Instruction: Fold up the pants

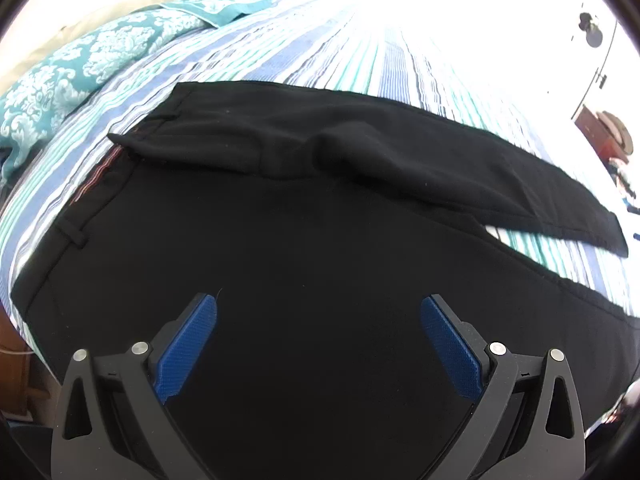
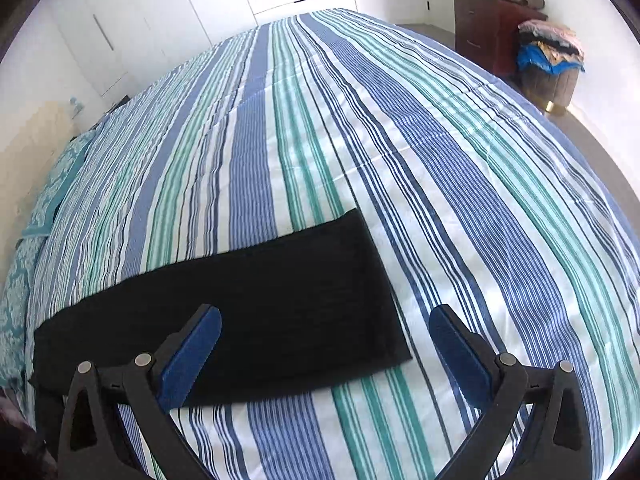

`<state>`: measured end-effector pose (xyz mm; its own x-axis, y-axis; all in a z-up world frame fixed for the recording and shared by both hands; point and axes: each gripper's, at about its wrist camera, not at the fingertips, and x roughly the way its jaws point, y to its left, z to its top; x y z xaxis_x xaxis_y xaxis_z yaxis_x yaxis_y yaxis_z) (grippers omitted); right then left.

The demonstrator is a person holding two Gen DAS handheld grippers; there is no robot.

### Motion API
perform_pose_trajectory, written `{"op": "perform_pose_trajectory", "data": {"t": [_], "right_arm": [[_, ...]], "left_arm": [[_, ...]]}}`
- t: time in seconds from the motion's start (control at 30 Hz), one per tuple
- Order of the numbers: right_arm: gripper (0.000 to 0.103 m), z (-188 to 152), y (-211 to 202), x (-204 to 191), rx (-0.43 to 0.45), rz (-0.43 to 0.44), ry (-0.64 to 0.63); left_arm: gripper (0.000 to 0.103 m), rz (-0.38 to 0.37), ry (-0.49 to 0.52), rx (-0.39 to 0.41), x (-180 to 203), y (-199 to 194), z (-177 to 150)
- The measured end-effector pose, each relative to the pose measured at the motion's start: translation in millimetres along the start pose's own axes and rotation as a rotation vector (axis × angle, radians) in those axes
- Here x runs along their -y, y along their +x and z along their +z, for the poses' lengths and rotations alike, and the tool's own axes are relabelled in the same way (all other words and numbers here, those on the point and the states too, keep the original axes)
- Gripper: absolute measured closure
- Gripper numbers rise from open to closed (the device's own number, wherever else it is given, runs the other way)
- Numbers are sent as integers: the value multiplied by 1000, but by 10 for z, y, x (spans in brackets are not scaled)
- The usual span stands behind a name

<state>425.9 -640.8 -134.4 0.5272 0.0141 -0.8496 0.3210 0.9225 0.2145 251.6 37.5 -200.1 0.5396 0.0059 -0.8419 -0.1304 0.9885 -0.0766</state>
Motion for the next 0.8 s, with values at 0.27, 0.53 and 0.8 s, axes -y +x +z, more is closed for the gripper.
{"op": "perform_pose_trajectory", "data": {"t": [0.27, 0.53, 0.8], "right_arm": [[48, 298, 844, -138, -173, -73, -165], [98, 77, -193, -330, 33, 17, -192], [98, -1079, -1593, -881, 122, 178, -317]], "left_arm": [[1, 23, 43, -34, 112, 134, -41], [1, -1, 60, -10, 193, 17, -100], [1, -10, 62, 18, 175, -154, -169]]}}
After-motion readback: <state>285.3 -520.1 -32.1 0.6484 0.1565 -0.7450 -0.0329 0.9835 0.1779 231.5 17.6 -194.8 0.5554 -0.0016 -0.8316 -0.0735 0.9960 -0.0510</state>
